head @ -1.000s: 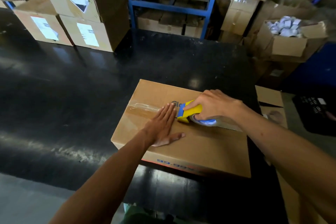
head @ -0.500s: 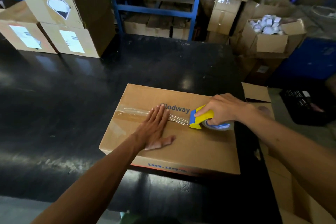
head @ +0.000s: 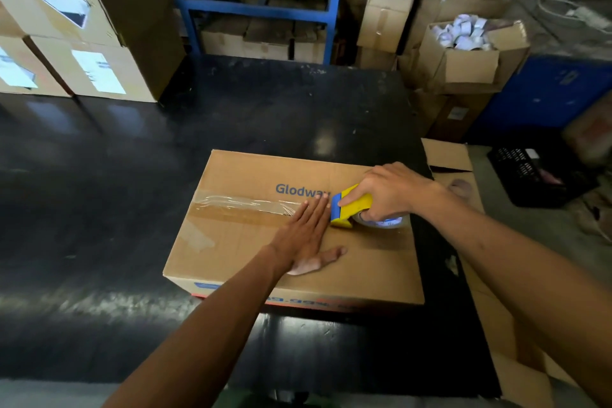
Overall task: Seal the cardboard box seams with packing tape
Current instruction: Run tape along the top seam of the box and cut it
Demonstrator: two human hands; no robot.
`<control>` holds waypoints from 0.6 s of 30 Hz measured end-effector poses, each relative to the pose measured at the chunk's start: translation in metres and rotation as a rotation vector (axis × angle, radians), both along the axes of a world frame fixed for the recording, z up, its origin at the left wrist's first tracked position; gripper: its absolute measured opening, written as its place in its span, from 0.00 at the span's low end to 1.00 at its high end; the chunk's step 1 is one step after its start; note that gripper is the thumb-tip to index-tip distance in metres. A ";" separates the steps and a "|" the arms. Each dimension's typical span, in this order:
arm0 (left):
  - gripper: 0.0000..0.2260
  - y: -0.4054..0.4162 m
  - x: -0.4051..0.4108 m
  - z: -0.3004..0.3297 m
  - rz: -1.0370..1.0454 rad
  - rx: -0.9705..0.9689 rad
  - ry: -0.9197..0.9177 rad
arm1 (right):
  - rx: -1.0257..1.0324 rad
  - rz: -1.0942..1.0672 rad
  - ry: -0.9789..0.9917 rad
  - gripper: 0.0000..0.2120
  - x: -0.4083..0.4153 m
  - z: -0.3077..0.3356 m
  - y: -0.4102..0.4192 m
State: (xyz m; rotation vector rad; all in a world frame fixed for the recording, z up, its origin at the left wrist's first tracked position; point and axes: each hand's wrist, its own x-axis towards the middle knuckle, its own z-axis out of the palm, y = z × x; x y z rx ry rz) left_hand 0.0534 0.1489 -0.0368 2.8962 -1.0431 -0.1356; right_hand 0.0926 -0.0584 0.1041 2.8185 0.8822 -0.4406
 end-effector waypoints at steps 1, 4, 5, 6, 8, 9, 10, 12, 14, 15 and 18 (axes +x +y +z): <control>0.45 0.001 0.000 0.000 0.002 0.001 0.004 | -0.006 -0.001 0.003 0.22 0.000 0.000 -0.001; 0.45 0.002 0.001 0.002 0.001 -0.007 0.019 | -0.008 0.003 0.016 0.22 0.000 0.001 -0.004; 0.46 0.002 0.000 0.002 -0.004 -0.010 0.032 | -0.004 0.005 0.030 0.23 -0.001 0.003 -0.004; 0.47 0.002 0.000 0.003 -0.007 -0.010 0.041 | -0.003 0.006 0.042 0.23 -0.001 0.004 -0.006; 0.47 0.004 0.001 0.005 -0.010 0.007 0.037 | -0.020 0.005 0.047 0.23 -0.003 0.007 -0.018; 0.47 0.005 0.002 0.005 -0.015 0.017 0.034 | -0.036 -0.005 0.045 0.23 -0.004 0.009 -0.029; 0.46 0.005 0.002 0.005 -0.022 0.021 0.037 | -0.053 -0.021 0.049 0.23 -0.005 0.011 -0.042; 0.44 0.004 0.002 0.004 -0.027 0.019 0.043 | -0.096 -0.053 0.073 0.24 -0.009 0.011 -0.067; 0.44 0.004 0.003 0.004 -0.031 0.019 0.048 | -0.117 -0.084 0.109 0.24 -0.014 0.007 -0.079; 0.45 0.004 0.003 0.005 -0.031 0.024 0.051 | -0.115 -0.092 0.116 0.24 -0.014 0.005 -0.080; 0.50 -0.004 0.001 0.010 0.021 0.042 0.101 | -0.121 -0.078 0.099 0.24 -0.010 0.004 -0.077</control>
